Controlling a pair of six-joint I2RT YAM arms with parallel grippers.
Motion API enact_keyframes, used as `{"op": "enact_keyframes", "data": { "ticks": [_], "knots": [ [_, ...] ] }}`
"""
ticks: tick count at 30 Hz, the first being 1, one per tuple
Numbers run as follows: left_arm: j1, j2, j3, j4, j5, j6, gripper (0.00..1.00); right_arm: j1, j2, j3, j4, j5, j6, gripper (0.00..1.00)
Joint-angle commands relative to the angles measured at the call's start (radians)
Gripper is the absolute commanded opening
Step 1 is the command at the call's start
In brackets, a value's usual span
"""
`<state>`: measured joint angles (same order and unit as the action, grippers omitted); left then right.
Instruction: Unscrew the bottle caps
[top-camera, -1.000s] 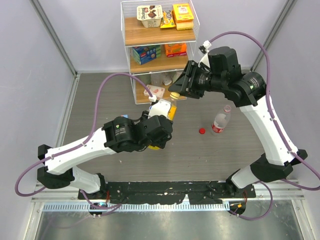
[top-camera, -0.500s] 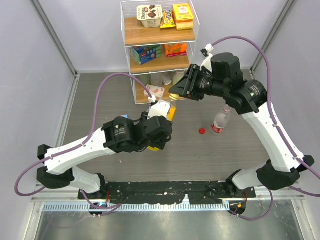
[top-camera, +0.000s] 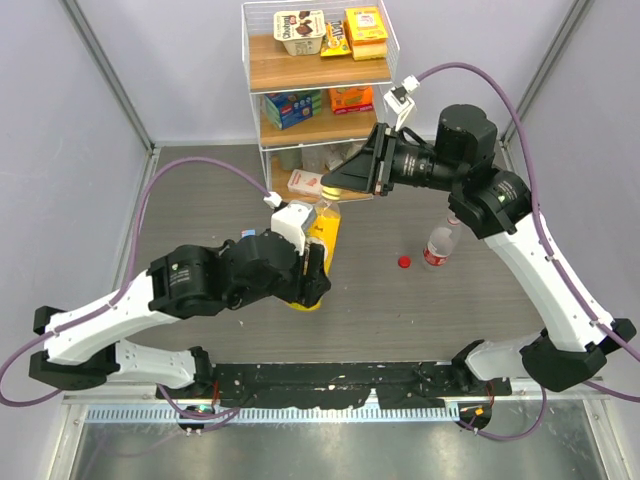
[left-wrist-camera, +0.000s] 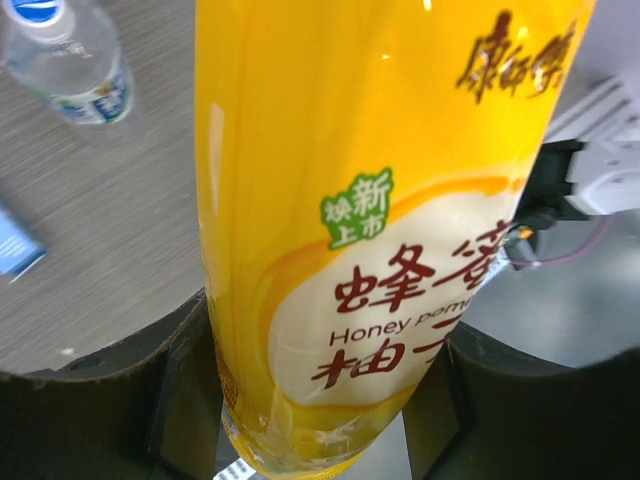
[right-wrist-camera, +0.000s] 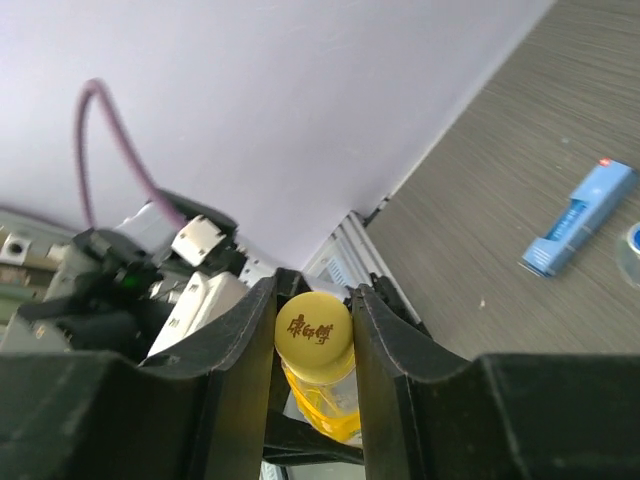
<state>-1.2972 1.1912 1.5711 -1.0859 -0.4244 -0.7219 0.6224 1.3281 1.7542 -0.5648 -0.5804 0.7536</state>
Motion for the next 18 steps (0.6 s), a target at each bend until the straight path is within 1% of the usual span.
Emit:
{"op": "enact_keyframes", "data": {
  "ticks": [1,4,7,10,13,18],
  "knots": [
    [0.007,-0.044,-0.068,0.147,0.139,0.006,0.00,0.005,-0.063,0.008,0.270,-0.277,0.035,0.01],
    [0.009,-0.093,-0.120,0.220,0.206,0.010,0.00,0.005,-0.070,0.005,0.325,-0.361,0.050,0.02],
    [0.009,-0.142,-0.163,0.305,0.259,0.013,0.00,0.002,-0.087,-0.013,0.387,-0.412,0.047,0.01],
    [0.007,-0.177,-0.193,0.349,0.289,0.015,0.00,0.002,-0.098,-0.024,0.439,-0.461,0.055,0.01],
    [0.007,-0.191,-0.207,0.365,0.306,0.013,0.00,-0.001,-0.101,-0.028,0.460,-0.486,0.056,0.02],
    [0.007,-0.185,-0.203,0.350,0.305,0.010,0.00,-0.006,-0.110,-0.041,0.465,-0.475,0.061,0.02]
  ]
}}
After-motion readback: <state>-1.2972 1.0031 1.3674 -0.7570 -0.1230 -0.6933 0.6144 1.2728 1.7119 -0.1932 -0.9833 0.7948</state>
